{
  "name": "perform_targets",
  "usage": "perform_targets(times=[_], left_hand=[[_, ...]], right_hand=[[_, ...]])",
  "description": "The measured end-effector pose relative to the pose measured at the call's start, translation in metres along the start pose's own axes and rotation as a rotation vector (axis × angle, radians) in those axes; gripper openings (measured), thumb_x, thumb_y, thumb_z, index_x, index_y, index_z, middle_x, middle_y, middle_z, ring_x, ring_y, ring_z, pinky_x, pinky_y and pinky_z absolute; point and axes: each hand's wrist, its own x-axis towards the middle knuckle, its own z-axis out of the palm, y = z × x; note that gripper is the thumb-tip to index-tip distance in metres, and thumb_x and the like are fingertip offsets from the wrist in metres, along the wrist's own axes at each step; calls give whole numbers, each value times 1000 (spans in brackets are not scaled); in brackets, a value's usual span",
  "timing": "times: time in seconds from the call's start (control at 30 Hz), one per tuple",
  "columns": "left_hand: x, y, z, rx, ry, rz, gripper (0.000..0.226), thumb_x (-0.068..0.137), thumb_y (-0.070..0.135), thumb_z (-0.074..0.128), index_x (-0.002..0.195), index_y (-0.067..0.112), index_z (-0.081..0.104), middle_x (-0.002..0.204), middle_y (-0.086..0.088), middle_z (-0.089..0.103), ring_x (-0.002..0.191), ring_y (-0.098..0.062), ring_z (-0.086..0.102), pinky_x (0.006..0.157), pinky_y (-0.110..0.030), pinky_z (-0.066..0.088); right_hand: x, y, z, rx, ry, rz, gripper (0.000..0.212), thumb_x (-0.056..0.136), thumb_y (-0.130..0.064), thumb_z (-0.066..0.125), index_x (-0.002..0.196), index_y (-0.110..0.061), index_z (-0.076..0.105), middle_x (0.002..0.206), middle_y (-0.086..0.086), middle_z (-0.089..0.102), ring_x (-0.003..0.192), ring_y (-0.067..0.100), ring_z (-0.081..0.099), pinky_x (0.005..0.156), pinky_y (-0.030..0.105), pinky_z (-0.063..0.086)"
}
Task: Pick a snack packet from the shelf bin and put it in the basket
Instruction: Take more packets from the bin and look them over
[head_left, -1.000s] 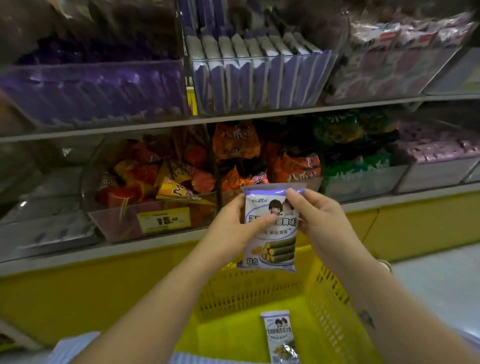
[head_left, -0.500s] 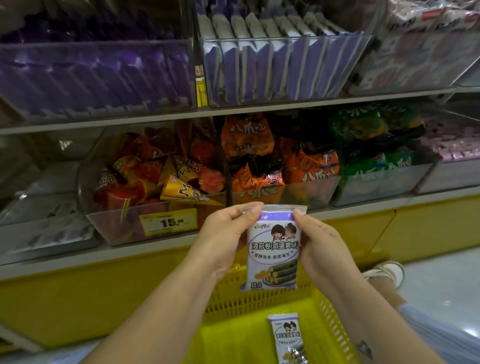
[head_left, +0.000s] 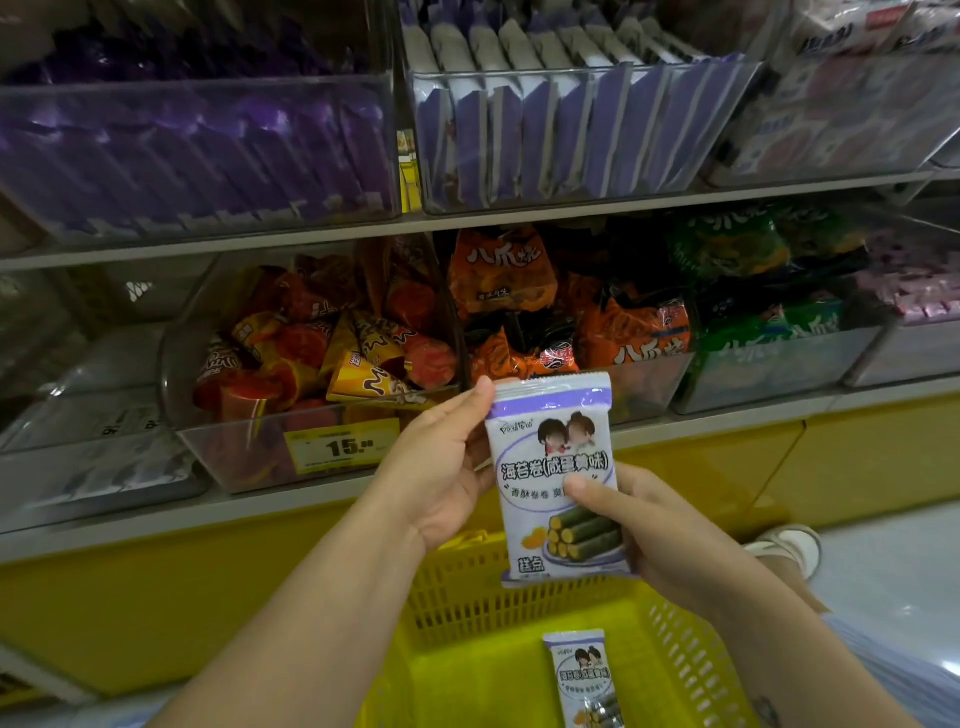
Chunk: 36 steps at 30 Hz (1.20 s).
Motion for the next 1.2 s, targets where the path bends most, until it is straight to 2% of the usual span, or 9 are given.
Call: perform_targets(times=[0.17, 0.37, 0.6, 0.7, 0.83, 0.9, 1.0, 1.07, 1.2], left_hand=[[-3, 4, -5, 80, -111, -78, 27, 86, 36, 59, 103, 20, 74, 105, -8, 74, 91, -17, 71, 70, -33, 59], [-9, 9, -13, 288, -347, -223, 43, 81, 26, 64, 123, 22, 62, 118, -2, 71, 107, -15, 67, 82, -39, 58], [-6, 5, -13, 220, -362, -230, 47, 75, 14, 68, 121, 15, 60, 109, -6, 73, 92, -15, 72, 65, -30, 59], [-6, 3, -10, 269, -305, -123, 38, 86, 5, 63, 121, 22, 60, 107, 1, 74, 92, -13, 72, 64, -28, 58], [-7, -4, 0, 584, -138, 255, 47, 96, 2, 53, 120, 42, 52, 125, 12, 62, 101, 2, 65, 81, -20, 53], [-9, -10, 4, 576, -226, 277, 49, 97, 14, 53, 136, 42, 40, 139, 14, 51, 117, 10, 53, 94, -14, 46], [-10, -17, 7, 544, -304, 268, 76, 89, 43, 56, 153, 37, 14, 152, 17, 34, 122, 19, 41, 96, -9, 41], [-12, -18, 8, 495, -295, 287, 76, 86, 49, 58, 151, 35, 21, 145, 12, 46, 120, 6, 53, 96, -20, 47], [-9, -16, 7, 344, -276, 227, 46, 95, 6, 53, 135, 26, 44, 130, -4, 62, 119, -21, 60, 98, -38, 51]], right_hand=[[-2, -8, 3, 178, 28, 50, 42, 82, -34, 62, 110, -3, 66, 105, 22, 72, 92, 32, 72, 71, 35, 60], [1, -18, 1, 316, 55, 72, 47, 85, -38, 56, 121, -8, 61, 114, 20, 69, 103, 33, 69, 81, 41, 59], [4, -21, -2, 350, 32, 100, 46, 87, -40, 54, 119, -9, 62, 115, 20, 69, 103, 32, 69, 75, 38, 60], [5, -22, -2, 376, 32, 42, 48, 86, -40, 54, 124, -10, 59, 117, 18, 68, 106, 32, 67, 83, 41, 58], [8, -23, 6, 317, 55, -151, 48, 88, -38, 50, 132, -19, 53, 121, 9, 68, 110, 26, 66, 82, 36, 58], [9, -23, 11, 210, 54, -192, 43, 91, -45, 43, 129, -30, 55, 125, 1, 67, 114, 19, 64, 85, 33, 57], [9, -19, 17, -9, 95, -221, 40, 96, -49, 33, 133, -43, 50, 130, -12, 62, 116, 5, 60, 90, 34, 55], [10, -18, 17, -112, 129, -252, 38, 100, -41, 36, 136, -43, 45, 129, -15, 62, 116, 4, 60, 94, 35, 51], [14, -23, 10, -138, 240, -258, 37, 98, -26, 50, 134, -30, 44, 119, -4, 68, 104, 9, 66, 83, 28, 56]])
